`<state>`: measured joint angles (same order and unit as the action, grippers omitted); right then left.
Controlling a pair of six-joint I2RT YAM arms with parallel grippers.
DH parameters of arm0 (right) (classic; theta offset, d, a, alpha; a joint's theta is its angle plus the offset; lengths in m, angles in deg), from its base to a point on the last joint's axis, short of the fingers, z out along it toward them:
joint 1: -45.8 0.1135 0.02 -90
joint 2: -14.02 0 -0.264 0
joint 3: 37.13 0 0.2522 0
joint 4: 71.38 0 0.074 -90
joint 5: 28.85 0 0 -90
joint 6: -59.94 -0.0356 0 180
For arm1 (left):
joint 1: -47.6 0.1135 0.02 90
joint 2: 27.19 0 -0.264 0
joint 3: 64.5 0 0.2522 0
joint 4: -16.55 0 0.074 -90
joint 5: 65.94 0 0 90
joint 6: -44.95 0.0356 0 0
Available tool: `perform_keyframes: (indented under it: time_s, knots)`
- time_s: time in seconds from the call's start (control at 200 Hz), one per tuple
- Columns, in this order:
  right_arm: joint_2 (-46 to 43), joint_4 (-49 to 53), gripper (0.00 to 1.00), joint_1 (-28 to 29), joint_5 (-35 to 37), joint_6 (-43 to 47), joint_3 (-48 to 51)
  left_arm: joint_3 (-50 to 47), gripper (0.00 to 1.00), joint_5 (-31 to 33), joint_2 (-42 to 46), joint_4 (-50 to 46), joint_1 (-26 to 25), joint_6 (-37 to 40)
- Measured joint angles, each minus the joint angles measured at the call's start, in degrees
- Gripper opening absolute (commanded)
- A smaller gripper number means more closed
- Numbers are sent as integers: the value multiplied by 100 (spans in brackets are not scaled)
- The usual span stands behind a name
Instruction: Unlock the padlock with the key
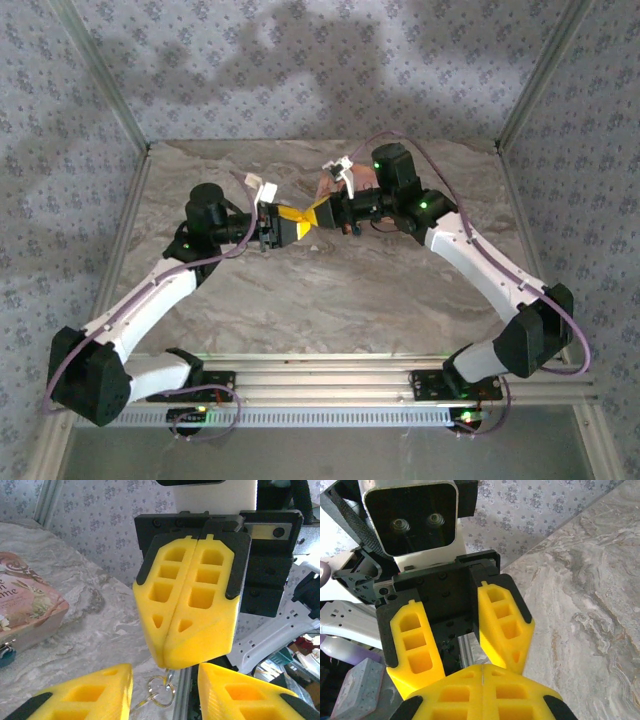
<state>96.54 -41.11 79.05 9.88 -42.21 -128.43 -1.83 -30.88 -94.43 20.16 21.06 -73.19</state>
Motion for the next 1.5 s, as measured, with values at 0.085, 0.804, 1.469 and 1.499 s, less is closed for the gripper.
perform_keyframes:
  time_s: [0.085, 0.804, 1.469, 1.499]
  knots:
    - [-2, -44, 0, 0, 0, -2, 0, 0, 38, -24, 0, 55, -17, -2]
    - [-68, -195, 0, 0, 2, -48, 13, -76, 1, -101, 0, 254, -20, -96]
    - [-728, -151, 61, -638, 2120, -1132, 697, -787, 0, 1038, 192, -463, -2, 264]
    - [-769, -118, 60, -664, 2444, -1228, 804, -831, 0, 1141, 236, -533, 7, 297]
